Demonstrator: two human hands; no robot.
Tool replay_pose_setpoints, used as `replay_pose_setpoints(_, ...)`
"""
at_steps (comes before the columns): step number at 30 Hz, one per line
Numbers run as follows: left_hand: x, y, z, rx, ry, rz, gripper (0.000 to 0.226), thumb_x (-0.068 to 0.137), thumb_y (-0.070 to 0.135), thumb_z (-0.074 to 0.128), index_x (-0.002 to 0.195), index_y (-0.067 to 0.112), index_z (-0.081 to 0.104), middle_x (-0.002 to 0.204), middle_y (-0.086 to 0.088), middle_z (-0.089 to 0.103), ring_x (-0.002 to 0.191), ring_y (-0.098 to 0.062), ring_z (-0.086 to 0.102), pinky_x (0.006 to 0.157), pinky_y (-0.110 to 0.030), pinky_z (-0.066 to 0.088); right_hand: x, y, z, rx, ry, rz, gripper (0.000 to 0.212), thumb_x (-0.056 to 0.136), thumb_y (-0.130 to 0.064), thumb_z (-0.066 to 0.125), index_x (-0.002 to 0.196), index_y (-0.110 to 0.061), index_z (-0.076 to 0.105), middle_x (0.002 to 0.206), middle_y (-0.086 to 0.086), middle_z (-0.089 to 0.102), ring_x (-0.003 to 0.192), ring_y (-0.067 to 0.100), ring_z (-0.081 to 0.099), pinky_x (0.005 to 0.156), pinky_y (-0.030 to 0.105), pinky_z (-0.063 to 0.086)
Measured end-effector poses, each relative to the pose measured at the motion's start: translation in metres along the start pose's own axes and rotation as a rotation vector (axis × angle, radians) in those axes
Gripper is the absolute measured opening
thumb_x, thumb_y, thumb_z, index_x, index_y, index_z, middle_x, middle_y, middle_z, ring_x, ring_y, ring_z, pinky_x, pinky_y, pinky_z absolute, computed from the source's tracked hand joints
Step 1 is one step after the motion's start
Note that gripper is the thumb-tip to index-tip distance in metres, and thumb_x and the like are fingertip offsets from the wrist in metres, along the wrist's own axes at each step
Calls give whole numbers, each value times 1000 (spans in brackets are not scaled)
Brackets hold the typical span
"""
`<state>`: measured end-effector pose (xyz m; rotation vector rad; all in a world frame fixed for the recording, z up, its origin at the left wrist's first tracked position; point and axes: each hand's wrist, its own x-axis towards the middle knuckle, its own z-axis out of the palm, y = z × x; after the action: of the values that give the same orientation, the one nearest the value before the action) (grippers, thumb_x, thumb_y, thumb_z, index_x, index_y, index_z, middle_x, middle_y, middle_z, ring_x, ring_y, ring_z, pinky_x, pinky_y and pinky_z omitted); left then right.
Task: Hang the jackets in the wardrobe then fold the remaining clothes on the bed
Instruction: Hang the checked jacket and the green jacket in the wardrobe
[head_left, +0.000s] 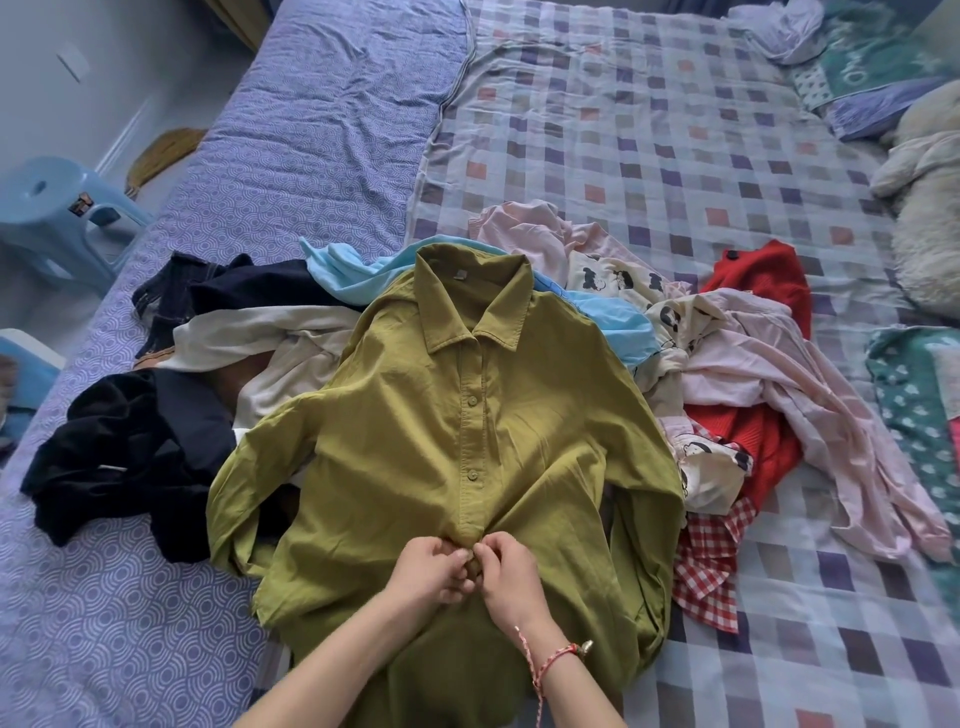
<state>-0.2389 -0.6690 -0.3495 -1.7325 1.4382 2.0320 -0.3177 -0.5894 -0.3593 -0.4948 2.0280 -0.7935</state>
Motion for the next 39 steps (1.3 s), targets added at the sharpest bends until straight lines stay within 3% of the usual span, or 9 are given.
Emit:
replay_pose_setpoints(4, -1, 5, -8, -232, -113, -177, 21, 96, 8, 48, 76, 7, 53, 59, -3, 55, 47, -11, 61, 43, -19, 48, -1, 6, -6, -124, 17, -105, 12, 96, -18, 47, 85, -19, 50, 87, -2, 56, 84, 12, 51, 74, 17, 35)
replay_pose_setpoints(8, -7, -24, -5, 572, 151, 261, 25, 90, 40, 56, 79, 20, 48, 83, 3, 51, 73, -12, 54, 62, -27, 42, -12, 27, -22, -18, 175, 18, 11, 96, -16, 48, 87, -17, 54, 91, 1, 60, 88, 14, 54, 73, 18, 34)
replay_pose_setpoints(11, -14, -48, -3, 952, 230, 285, 41, 83, 55, 56, 101, 20, 45, 98, 5, 43, 99, -16, 52, 75, -26, 40, -25, 49, -24, -136, 90, 61, 14, 94, -13, 50, 82, -20, 52, 90, 1, 61, 88, 16, 55, 74, 20, 37)
replay_pose_setpoints(15, -17, -73, 3, 1219, 331, 558, 49, 39, 30, 90, 73, 14, 59, 69, 0, 53, 54, -18, 58, 41, -27, 45, -42, 59, -18, -234, 18, 52, 25, 92, -9, 49, 78, -30, 45, 95, -2, 60, 88, 12, 55, 78, 19, 42)
replay_pose_setpoints(20, -10, -81, 9, 1174, 386, 594, 46, 28, 15, 91, 62, 13, 60, 56, 0, 53, 41, -17, 54, 31, -23, 37, -53, 60, -9, -317, 70, -146, 22, 92, -11, 47, 104, -21, 62, 107, -2, 61, 100, 12, 58, 89, 20, 44)
replay_pose_setpoints(24, -7, -86, 4, 1012, 382, 674, 28, 58, 12, 86, 63, 15, 59, 59, 3, 54, 46, -15, 56, 36, -22, 40, -48, 63, -3, -465, 125, -168, 37, 99, -22, 40, 136, -20, 42, 125, -1, 50, 107, 16, 56, 89, 25, 44)
replay_pose_setpoints(31, -37, -95, 7, 701, 264, 593, 29, 95, 19, 45, 69, 24, 33, 68, 5, 43, 68, -19, 43, 62, -25, 29, -37, 56, -1, -682, 181, -127, 23, 93, -19, 51, 116, -14, 48, 109, 3, 56, 93, 20, 62, 73, 28, 47)
replay_pose_setpoints(35, -48, -98, 17, 726, 205, 568, 37, 95, 28, 50, 68, 32, 25, 70, 14, 41, 73, -14, 45, 64, -20, 27, -39, 57, 6, -777, 229, -262, 49, 31, -7, 93, 66, -15, 60, 56, -2, 54, 40, 12, 54, 33, 21, 40)
replay_pose_setpoints(39, -50, -95, 25, 629, 201, 395, 37, 87, 18, 62, 66, 30, 33, 68, 14, 44, 74, -17, 46, 64, -18, 29, -41, 65, 8, -744, 220, -270, 51, 26, -7, 93, 65, -16, 61, 56, -2, 54, 37, 12, 53, 33, 21, 41)
